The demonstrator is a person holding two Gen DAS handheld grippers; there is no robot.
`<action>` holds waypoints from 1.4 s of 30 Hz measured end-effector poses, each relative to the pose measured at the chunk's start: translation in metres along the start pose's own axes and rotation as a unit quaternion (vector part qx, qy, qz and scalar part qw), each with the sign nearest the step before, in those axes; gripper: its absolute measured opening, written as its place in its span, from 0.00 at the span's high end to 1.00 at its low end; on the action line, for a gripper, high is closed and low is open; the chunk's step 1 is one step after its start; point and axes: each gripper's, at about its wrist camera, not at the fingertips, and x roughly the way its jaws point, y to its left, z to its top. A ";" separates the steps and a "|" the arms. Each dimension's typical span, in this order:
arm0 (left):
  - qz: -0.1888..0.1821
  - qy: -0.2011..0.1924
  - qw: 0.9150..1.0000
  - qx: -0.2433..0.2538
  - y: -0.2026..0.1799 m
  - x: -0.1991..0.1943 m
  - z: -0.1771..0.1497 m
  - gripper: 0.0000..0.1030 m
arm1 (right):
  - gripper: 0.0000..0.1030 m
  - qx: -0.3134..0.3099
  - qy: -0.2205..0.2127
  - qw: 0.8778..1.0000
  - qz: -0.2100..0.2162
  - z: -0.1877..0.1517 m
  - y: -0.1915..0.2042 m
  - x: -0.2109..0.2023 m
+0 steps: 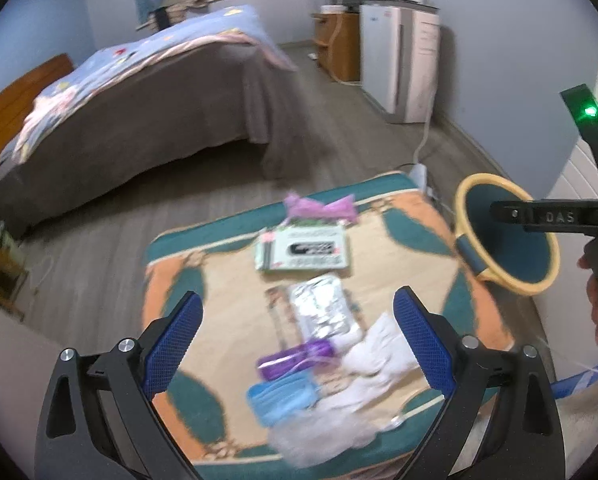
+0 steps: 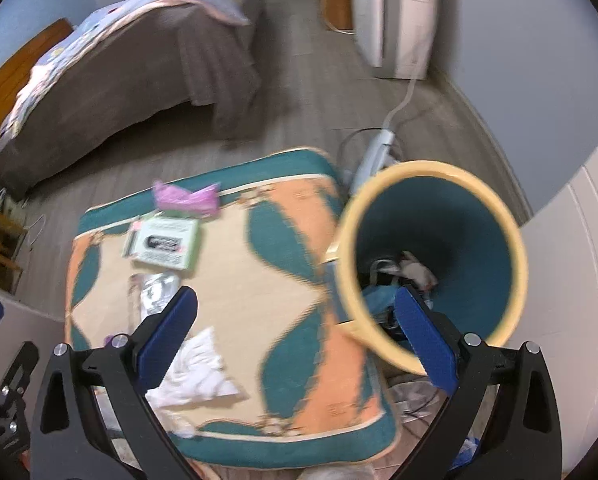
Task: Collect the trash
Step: 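Move both tools back over the cushion toward the remaining trash, then grasp the white tissue with the right tool while the left grasps the clear plastic bag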
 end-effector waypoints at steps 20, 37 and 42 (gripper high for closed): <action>-0.014 0.082 0.993 -0.087 0.073 0.034 -0.086 0.07 | 0.06 -0.039 0.098 0.994 -0.001 -0.071 0.093 0.057; -0.086 0.168 0.982 0.019 0.005 0.066 -0.116 0.98 | 0.06 -0.023 0.110 0.994 -0.006 -0.076 0.068 0.062; -0.089 0.098 0.991 0.018 0.017 0.032 -0.078 0.98 | 0.06 -0.020 0.113 0.993 -0.002 -0.074 0.065 0.063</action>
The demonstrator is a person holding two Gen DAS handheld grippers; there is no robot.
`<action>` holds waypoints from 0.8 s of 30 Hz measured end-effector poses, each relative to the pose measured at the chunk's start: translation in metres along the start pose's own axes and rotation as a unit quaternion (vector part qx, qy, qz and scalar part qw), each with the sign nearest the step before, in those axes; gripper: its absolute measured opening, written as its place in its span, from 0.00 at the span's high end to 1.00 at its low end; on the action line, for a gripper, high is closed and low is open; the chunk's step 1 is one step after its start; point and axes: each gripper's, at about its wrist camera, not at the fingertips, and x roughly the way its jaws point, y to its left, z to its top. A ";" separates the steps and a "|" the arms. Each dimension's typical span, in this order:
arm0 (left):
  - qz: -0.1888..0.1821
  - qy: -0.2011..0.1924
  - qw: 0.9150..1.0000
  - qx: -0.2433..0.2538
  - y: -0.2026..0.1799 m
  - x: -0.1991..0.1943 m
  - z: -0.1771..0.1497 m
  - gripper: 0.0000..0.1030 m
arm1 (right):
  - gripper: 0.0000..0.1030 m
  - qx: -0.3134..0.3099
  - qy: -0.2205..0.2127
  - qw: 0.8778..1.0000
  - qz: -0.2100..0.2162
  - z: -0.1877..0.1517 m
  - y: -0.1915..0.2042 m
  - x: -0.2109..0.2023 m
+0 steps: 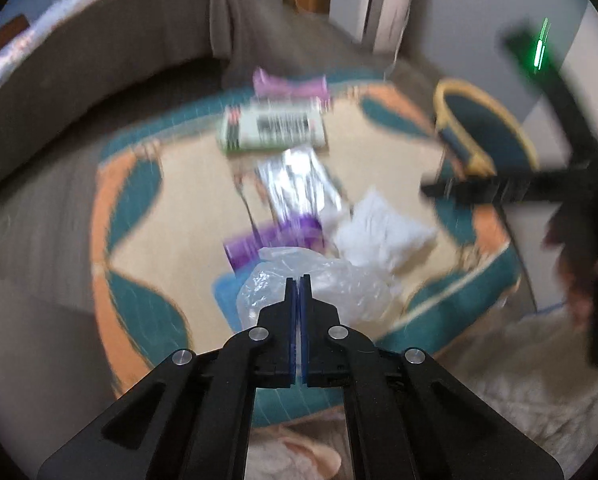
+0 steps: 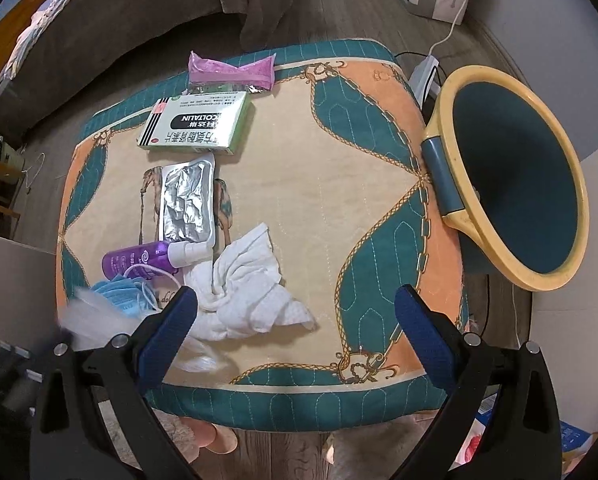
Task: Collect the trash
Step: 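Grasp the white tissue with the right tool while the left grasps the clear plastic bag, then carry the tissue and plastic bag over the bin and open both tools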
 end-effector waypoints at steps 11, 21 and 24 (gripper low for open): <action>0.063 -0.061 0.996 -0.025 0.066 -0.028 0.048 0.98 | 0.06 -0.032 0.037 0.999 -0.007 -0.002 0.014 0.029; 0.038 -0.047 0.997 -0.043 0.072 -0.006 0.042 0.98 | 0.79 -0.099 0.095 0.990 0.014 -0.009 0.046 0.051; 0.036 -0.045 0.997 -0.045 0.073 -0.004 0.041 0.98 | 0.79 -0.111 0.074 0.991 0.014 -0.004 0.048 0.033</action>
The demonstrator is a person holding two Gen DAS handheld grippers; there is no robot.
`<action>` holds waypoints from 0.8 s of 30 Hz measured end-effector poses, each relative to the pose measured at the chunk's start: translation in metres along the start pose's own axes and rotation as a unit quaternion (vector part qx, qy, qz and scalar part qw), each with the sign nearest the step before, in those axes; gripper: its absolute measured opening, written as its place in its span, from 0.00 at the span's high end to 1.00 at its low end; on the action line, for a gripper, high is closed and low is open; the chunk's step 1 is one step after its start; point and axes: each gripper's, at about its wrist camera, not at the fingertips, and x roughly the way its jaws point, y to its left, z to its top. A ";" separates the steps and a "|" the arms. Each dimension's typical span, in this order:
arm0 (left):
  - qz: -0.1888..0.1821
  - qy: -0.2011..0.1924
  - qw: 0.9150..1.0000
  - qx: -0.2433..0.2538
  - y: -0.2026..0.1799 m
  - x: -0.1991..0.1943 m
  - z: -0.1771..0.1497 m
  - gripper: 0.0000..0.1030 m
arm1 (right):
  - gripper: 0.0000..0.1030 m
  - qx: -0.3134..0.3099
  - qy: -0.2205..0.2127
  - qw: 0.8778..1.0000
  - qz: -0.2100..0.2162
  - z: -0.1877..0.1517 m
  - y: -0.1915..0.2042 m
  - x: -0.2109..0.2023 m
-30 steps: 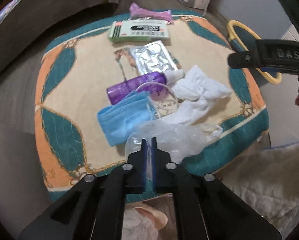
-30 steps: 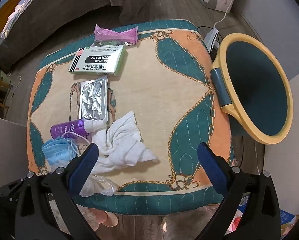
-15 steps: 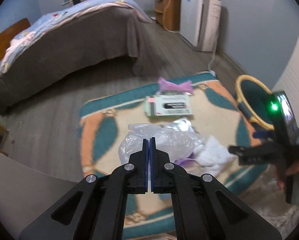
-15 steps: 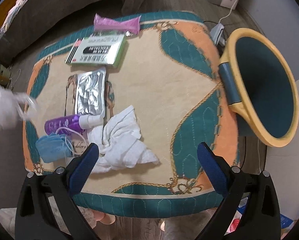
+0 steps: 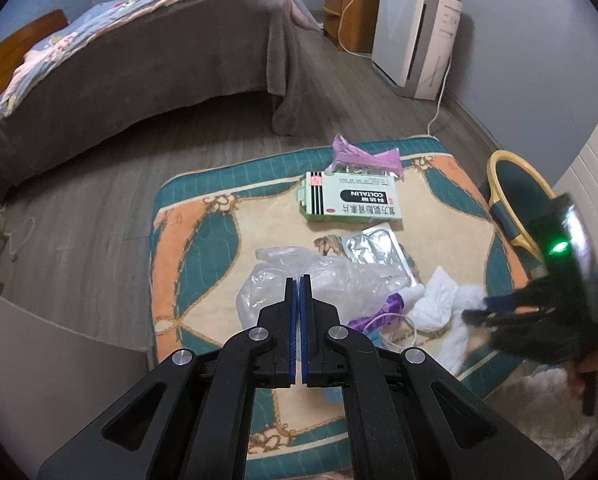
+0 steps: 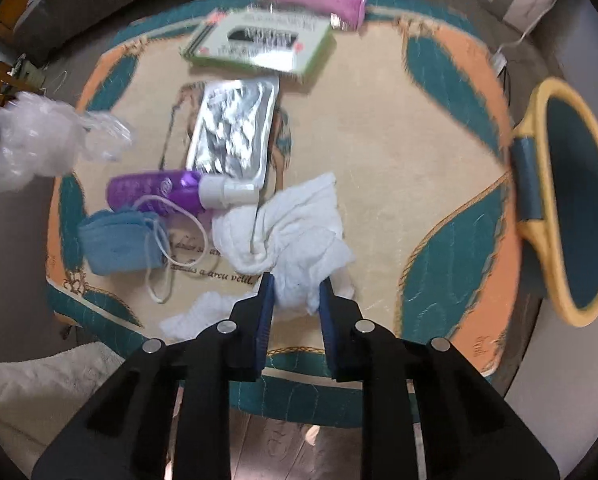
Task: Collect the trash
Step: 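Carry the tissue and plastic bag over the bin and open both tools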
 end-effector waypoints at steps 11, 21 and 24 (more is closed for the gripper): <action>-0.019 -0.019 1.000 -0.012 -0.010 -0.011 0.006 0.98 | 0.79 0.023 -0.142 0.989 -0.016 0.014 -0.046 -0.103; 0.000 -0.049 0.998 0.033 -0.051 -0.027 0.022 0.98 | 0.79 0.082 -0.223 0.970 -0.043 0.009 -0.136 -0.154; -0.016 -0.047 0.998 0.028 -0.069 -0.022 0.031 0.98 | 0.79 0.105 -0.232 0.966 -0.037 0.007 -0.162 -0.160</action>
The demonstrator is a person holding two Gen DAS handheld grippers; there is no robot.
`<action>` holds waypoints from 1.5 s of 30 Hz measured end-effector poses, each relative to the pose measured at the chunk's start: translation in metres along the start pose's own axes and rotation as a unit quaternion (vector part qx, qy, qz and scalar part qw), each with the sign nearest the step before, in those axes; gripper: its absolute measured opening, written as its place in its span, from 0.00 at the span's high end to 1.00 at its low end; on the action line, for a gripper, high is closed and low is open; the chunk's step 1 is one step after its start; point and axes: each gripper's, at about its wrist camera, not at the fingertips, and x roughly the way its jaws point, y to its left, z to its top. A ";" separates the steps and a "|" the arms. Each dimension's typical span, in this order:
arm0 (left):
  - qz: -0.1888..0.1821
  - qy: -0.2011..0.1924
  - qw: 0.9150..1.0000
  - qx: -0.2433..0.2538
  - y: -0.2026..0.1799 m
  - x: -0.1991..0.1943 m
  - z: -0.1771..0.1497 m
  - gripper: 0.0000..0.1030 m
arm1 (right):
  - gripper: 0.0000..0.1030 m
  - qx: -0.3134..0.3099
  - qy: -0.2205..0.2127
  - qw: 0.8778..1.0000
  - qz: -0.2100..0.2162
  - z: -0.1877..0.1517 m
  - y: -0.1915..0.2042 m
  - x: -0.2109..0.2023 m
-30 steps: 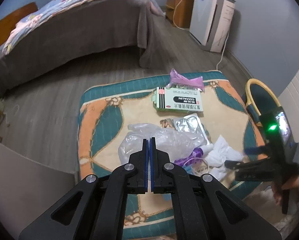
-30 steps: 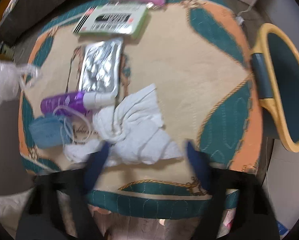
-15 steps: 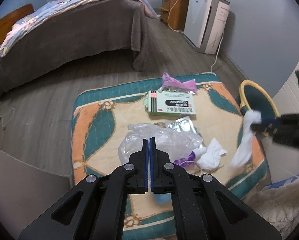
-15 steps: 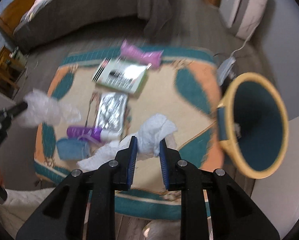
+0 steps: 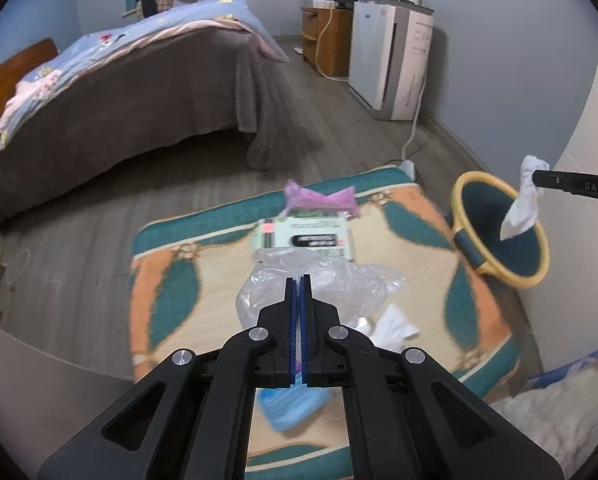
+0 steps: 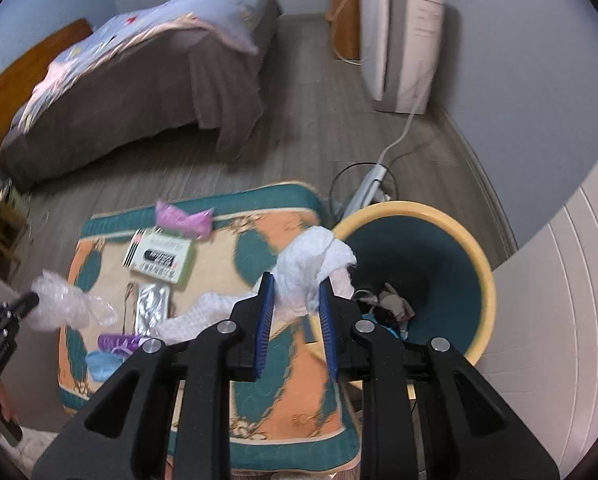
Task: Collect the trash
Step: 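Carry the tissue and plastic bag over the bin and open both tools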
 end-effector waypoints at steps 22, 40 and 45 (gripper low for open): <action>-0.104 0.013 0.990 0.094 -0.182 0.051 0.072 0.98 | 0.79 0.082 0.001 0.996 -0.037 0.004 -0.113 0.035; -0.105 0.070 0.979 0.159 -0.251 0.107 0.060 0.98 | 0.79 0.156 0.025 0.978 -0.135 -0.011 -0.162 0.049; -0.105 0.057 0.979 0.166 -0.263 0.110 0.071 0.98 | 0.79 0.146 0.019 0.980 -0.137 -0.006 -0.158 0.049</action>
